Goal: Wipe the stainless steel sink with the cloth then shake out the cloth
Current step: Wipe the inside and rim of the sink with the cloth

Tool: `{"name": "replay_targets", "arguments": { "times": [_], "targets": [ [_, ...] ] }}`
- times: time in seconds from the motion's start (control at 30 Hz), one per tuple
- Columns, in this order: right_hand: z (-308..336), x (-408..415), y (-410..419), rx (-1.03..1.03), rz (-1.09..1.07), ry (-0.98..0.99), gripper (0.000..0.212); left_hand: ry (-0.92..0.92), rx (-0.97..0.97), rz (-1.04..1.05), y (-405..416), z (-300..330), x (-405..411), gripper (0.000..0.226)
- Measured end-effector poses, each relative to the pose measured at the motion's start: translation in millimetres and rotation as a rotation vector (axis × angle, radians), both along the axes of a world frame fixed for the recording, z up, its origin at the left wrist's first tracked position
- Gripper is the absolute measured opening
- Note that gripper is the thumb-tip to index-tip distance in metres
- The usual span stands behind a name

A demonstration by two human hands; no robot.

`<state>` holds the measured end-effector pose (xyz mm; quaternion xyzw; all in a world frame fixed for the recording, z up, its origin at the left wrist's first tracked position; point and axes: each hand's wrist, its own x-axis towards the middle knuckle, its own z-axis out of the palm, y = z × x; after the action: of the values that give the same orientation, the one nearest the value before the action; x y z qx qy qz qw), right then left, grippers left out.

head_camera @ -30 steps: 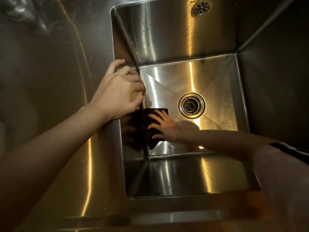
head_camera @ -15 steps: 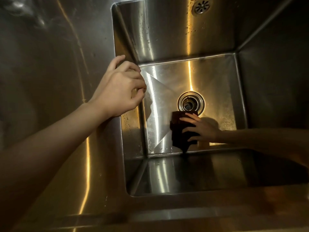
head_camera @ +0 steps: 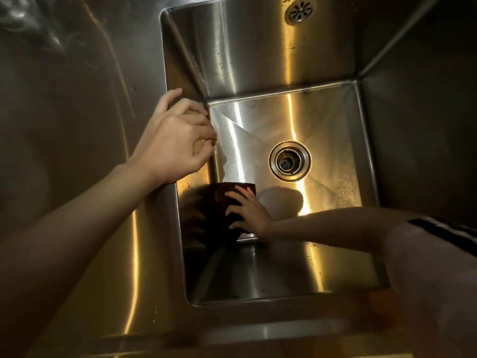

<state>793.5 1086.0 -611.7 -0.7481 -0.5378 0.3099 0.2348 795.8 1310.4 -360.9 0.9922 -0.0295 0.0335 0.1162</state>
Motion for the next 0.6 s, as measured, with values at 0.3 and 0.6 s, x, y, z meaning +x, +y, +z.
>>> {"name": "replay_targets", "arguments": {
  "times": [0.3,0.6],
  "targets": [
    [0,62,-85,-0.073,0.200,-0.104,0.028,0.011,0.019,-0.009,-2,4,1,0.032],
    [19,111,-144,-0.133,0.250,-0.382,0.046,0.020,0.006,-0.007,-2,6,1,0.035]
  ]
}}
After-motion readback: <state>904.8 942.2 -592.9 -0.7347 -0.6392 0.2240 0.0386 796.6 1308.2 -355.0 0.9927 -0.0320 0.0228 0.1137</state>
